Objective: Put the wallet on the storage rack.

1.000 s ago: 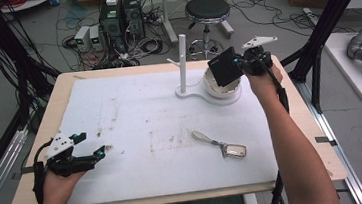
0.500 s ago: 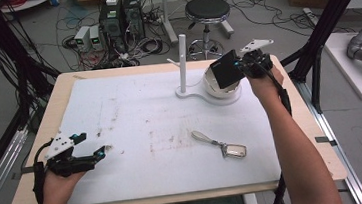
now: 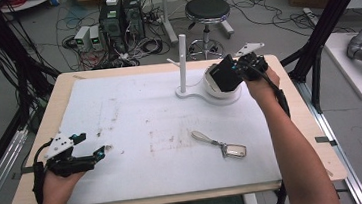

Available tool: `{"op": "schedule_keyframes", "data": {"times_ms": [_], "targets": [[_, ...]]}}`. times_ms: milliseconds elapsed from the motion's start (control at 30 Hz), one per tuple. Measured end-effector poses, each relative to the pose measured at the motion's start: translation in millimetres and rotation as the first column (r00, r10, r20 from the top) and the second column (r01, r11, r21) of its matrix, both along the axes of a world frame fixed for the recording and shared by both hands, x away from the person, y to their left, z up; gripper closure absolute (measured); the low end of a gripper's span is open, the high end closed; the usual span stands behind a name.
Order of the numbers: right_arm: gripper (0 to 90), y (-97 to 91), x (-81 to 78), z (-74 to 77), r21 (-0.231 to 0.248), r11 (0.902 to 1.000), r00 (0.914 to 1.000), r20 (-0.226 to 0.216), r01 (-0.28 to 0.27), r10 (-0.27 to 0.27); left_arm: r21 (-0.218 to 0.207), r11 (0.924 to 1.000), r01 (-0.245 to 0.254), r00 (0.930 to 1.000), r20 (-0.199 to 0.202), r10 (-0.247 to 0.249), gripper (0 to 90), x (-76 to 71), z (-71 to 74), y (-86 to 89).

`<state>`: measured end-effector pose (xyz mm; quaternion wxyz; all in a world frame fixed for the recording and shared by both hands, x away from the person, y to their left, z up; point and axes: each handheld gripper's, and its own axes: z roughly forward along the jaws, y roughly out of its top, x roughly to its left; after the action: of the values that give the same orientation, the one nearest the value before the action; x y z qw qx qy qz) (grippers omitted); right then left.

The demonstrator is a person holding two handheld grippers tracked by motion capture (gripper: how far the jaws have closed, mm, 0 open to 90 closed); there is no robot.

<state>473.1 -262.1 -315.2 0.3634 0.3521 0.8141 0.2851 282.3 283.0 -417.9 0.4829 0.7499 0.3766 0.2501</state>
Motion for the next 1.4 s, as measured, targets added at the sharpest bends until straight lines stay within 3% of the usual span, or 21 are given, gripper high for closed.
{"op": "schedule_keyframes", "data": {"times_ms": [133,233,367,500,567,667,733,767,800,867,1033,1400], "targets": [[86.0,7.3,2.9,-9.8,0.004,1.0,1.0,-0.007,0.004,-0.004,0.002,1.0,0.004,1.0,0.0,-0.004,16.0,0.3,-0.2,-0.9],[82.9,9.9,5.4,-11.6,0.039,0.9992,0.9999,-0.009,0.008,-0.008,0.002,1.0,0.009,1.0,-0.001,-0.009,16.0,0.3,-0.2,-1.5],[57.6,10.3,6.0,-10.6,0.06,0.998,0.9995,-0.027,0.02,-0.019,-0.002,1.0,0.007,1.0,-0.001,-0.007,16.0,1.5,0.0,-2.0],[48.6,6.8,0.8,-5.4,0.075,0.9969,0.9994,-0.025,0.024,-0.022,-0.001,0.9999,0.017,0.9999,0.0,-0.017,16.0,3.9,0.6,-4.9],[40.3,2.6,-8.0,1.5,0.094,0.9954,0.9997,-0.02,0.019,-0.017,-0.003,0.9998,0.02,0.9998,0.002,-0.02,16.0,5.3,1.1,-7.2],[38.1,0.2,-16.5,5.1,0.11,0.994,0.9999,-0.009,0.007,-0.006,-0.003,0.9995,0.032,0.9995,0.007,-0.032,16.0,8.3,2.7,-10.5],[38.0,-3.3,-26.2,4.8,0.138,0.9903,0.9995,0.03,-0.016,0.012,-0.002,0.9992,0.04,0.9992,0.01,-0.04,16.0,10.4,3.5,-12.7],[36.5,-4.6,-30.7,4.0,0.147,0.9891,0.9998,0.019,-0.007,0.005,-0.007,0.9989,0.046,0.9989,0.009,-0.046,16.0,12.1,3.7,-14.5],[35.7,-5.7,-34.8,2.3,0.136,0.9907,1.0,-0.003,-0.003,0.004,-0.004,0.9986,0.052,0.9986,0.009,-0.052,16.0,13.9,3.9,-15.9],[35.7,-9.6,-44.4,-1.8,0.155,0.9879,0.9998,0.013,-0.016,0.014,-0.003,0.998,0.063,0.9979,0.011,-0.063,16.0,17.5,4.3,-18.7],[35.3,-19.1,-65.2,-10.6,0.19,0.9818,0.9999,0.001,-0.012,0.012,-0.015,0.9957,0.091,0.9958,0.012,-0.091,16.0,25.3,5.0,-26.6],[29.3,-25.4,-111.2,-33.5,0.247,0.9682,0.9989,0.036,-0.037,0.029,-0.025,0.9896,0.142,0.9897,0.023,-0.141,16.0,38.3,6.0,-39.1]]}}
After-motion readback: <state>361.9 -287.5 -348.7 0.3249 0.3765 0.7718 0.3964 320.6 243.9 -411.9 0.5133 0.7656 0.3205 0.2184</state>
